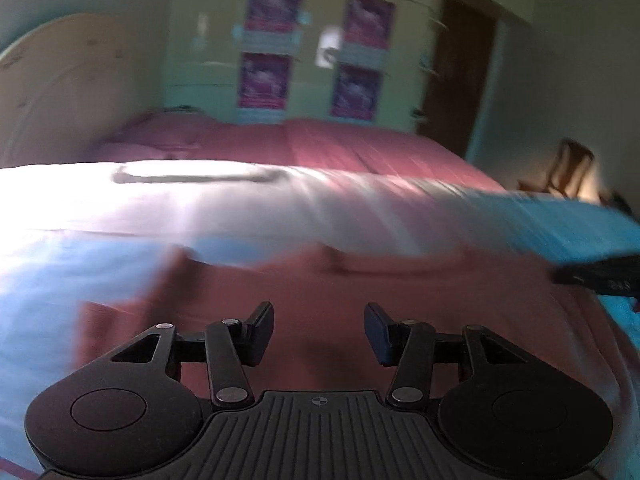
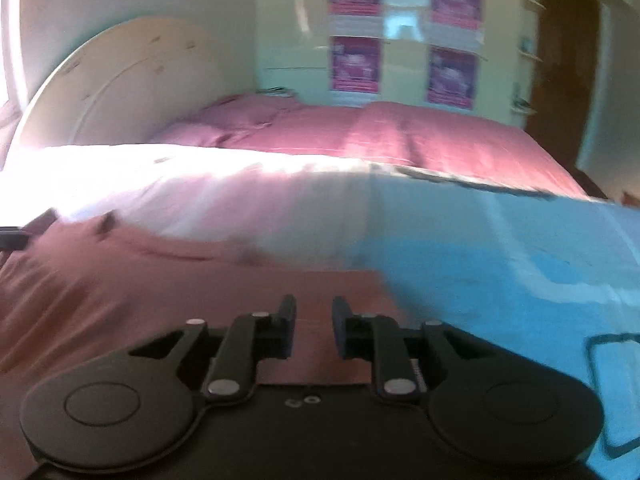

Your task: Fold small clothes

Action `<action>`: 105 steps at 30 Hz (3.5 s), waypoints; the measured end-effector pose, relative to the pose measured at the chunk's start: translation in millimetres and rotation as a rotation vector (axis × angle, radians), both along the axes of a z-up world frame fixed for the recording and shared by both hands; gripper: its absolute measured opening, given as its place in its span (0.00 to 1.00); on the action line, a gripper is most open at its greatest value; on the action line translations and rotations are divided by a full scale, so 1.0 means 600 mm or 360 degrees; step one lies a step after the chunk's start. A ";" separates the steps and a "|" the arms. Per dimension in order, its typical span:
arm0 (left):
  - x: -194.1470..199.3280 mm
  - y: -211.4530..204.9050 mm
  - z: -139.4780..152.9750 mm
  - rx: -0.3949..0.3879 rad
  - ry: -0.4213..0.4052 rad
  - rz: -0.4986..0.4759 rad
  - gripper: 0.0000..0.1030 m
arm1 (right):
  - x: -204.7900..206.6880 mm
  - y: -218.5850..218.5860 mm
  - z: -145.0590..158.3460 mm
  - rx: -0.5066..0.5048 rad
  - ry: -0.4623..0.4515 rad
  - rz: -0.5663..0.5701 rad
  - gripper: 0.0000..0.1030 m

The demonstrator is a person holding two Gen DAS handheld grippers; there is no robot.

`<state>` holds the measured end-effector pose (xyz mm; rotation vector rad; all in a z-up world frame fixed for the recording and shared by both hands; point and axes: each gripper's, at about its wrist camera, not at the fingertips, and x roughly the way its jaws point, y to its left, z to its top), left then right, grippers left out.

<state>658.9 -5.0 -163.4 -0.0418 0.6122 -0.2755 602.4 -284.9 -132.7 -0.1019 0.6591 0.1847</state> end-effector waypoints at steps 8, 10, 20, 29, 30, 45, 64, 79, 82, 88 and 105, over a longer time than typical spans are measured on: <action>-0.012 -0.084 -0.023 0.0115 0.0051 -0.0086 0.48 | -0.007 0.145 -0.035 -0.0082 0.0123 0.0251 0.44; -0.015 -0.050 -0.021 0.0157 0.0061 -0.0047 0.52 | -0.004 0.116 -0.040 -0.0111 0.0106 0.0162 0.45; -0.046 0.049 -0.006 0.0193 0.0078 0.0146 0.60 | -0.014 0.051 -0.015 -0.0167 0.0095 -0.0195 0.47; -0.109 -0.055 0.005 0.0116 0.0069 0.0016 0.60 | -0.091 0.188 -0.018 -0.0006 0.0124 0.0156 0.47; -0.111 -0.059 -0.002 0.0153 0.0077 0.0030 0.60 | -0.095 0.198 -0.025 -0.0013 0.0136 0.0168 0.45; -0.190 0.069 0.005 0.0183 0.0072 0.0289 0.62 | -0.150 0.000 -0.009 -0.0067 0.0127 -0.0380 0.43; -0.280 -0.024 -0.010 0.0237 0.0098 0.0115 0.65 | -0.225 0.156 -0.030 -0.0115 0.0131 -0.0083 0.45; -0.279 0.137 -0.013 0.0289 0.0146 0.0391 0.65 | -0.251 -0.010 0.006 -0.0047 0.0120 -0.0440 0.11; -0.276 0.133 -0.017 0.0324 0.0168 0.0382 0.65 | -0.226 -0.020 -0.031 -0.0111 0.0311 -0.0463 0.08; -0.281 0.138 -0.014 0.0299 0.0176 0.0386 0.65 | -0.253 -0.014 -0.001 -0.0075 0.0149 -0.0439 0.17; -0.285 0.137 -0.016 0.0292 0.0189 0.0383 0.65 | -0.236 -0.007 -0.034 -0.0174 0.0295 -0.0382 0.18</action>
